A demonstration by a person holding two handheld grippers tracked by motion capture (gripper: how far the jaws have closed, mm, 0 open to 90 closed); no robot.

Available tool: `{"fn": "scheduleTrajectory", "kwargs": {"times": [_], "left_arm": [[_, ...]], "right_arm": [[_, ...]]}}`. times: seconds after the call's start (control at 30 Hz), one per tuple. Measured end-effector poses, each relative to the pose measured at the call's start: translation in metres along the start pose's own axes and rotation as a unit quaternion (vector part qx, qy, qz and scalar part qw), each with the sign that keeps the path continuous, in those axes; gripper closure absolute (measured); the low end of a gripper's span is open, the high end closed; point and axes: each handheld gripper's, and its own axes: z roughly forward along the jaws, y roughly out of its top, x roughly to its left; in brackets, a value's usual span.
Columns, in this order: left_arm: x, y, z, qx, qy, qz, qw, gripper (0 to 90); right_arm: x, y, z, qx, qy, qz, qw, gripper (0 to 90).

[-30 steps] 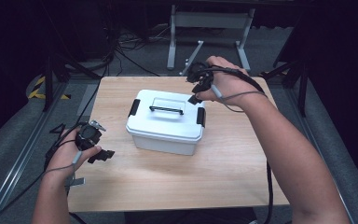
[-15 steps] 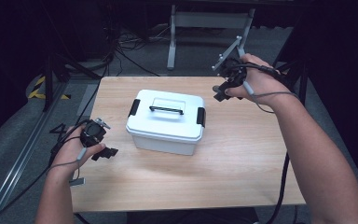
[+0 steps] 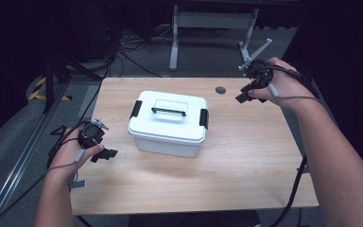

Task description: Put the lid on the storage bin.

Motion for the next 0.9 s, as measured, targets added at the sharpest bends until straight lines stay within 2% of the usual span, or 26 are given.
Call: {"fn": "scheduleTrajectory", "kwargs": {"times": [0.13, 0.5, 0.63, 0.9], "left_arm": [[0.002, -0.002, -0.001, -0.001, 0.005, -0.001, 1.0, 19.7], [0.002, -0.008, -0.002, 0.001, 0.004, -0.011, 0.9999, 19.7], [0.002, -0.007, -0.003, -0.01, 0.014, -0.013, 0.9998, 20.4], [0.004, -0.008, -0.003, -0.019, 0.015, -0.019, 0.9995, 20.5]], "right_arm": [[-0.005, -0.009, 0.0, -0.001, -0.001, 0.01, 1.0, 59.4], [-0.022, -0.041, 0.005, 0.001, -0.009, 0.035, 0.9993, 56.8], [-0.028, -0.054, 0.011, 0.003, -0.006, 0.048, 0.9988, 56.4], [-0.037, -0.077, 0.029, 0.014, -0.001, 0.074, 0.9972, 56.4]]}}
